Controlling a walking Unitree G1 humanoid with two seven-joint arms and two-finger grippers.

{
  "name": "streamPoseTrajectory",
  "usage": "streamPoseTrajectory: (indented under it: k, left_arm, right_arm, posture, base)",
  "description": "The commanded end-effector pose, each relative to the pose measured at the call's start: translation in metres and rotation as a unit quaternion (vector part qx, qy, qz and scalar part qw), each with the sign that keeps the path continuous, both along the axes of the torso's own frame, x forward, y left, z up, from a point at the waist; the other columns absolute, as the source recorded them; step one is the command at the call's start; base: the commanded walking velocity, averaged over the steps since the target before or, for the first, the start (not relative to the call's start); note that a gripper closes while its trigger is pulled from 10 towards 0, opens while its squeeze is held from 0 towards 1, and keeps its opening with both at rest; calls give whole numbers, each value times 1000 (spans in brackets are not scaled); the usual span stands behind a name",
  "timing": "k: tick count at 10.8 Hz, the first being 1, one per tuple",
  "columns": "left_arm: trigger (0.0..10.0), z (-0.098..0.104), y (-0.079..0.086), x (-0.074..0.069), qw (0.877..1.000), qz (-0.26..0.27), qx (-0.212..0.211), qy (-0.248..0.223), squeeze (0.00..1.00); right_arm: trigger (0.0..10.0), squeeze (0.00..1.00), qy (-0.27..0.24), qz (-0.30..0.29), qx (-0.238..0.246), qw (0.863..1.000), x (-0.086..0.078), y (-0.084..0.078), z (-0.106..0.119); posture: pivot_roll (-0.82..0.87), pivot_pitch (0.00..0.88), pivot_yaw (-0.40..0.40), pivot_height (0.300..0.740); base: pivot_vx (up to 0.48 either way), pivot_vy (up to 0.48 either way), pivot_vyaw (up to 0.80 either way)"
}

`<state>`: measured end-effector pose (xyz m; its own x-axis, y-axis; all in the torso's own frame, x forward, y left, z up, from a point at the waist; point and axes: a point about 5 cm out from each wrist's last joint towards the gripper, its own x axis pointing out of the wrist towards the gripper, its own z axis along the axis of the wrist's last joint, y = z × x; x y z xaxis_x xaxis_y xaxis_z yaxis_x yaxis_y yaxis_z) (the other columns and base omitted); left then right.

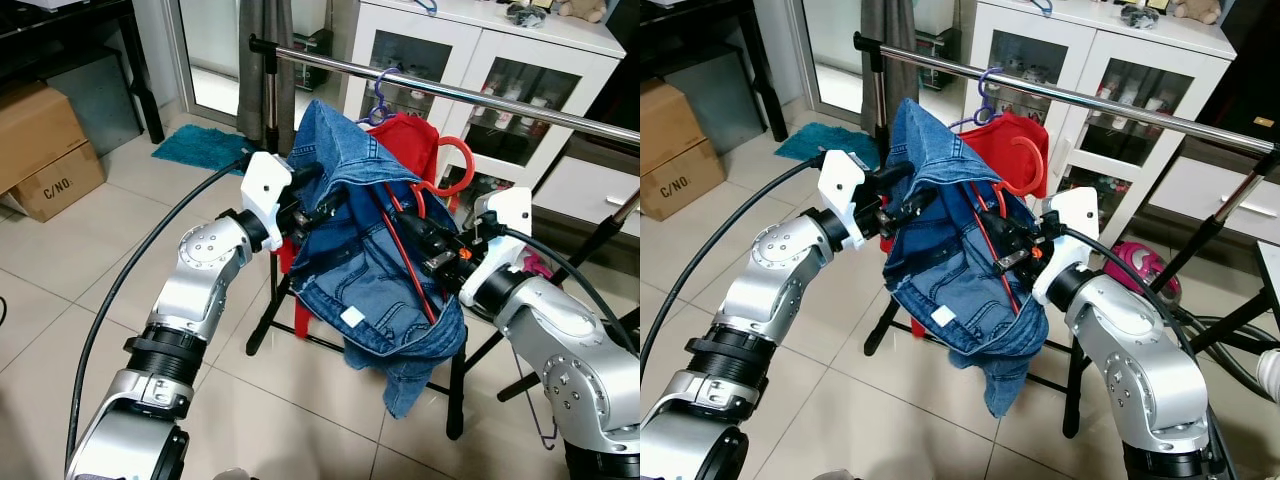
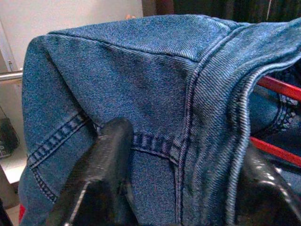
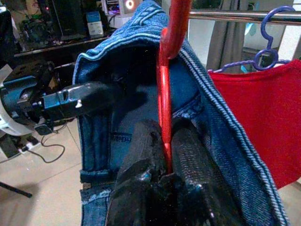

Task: Hang hanger

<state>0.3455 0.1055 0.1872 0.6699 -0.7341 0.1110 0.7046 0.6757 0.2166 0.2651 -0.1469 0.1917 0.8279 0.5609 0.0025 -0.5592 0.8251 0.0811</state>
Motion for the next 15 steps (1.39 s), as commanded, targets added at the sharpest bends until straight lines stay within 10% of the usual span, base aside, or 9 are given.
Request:
streamPoseTrajectory:
  k: [1, 12, 15]
  left_arm:
    - [0, 4, -3, 0, 1000, -9, -3, -7, 0]
    - [0, 15, 8, 7, 1000, 16, -13, -24, 0]
    - [0, 25, 10, 8, 999, 13, -6, -33, 0]
  right_arm:
    - [0, 0, -25, 7, -1, 1000, -1, 1, 10]
    - [0, 0, -25, 3, -8, 1000, 2, 2, 8]
    - [0, 0, 7, 34, -136, 990, 0, 3, -14]
  posture:
    - [-77, 0, -56, 740]
    - [-73, 0, -63, 740]
    - [-73, 0, -65, 740]
  base:
    - [0, 0, 0]
    - [0, 0, 0]
    - [0, 0, 0]
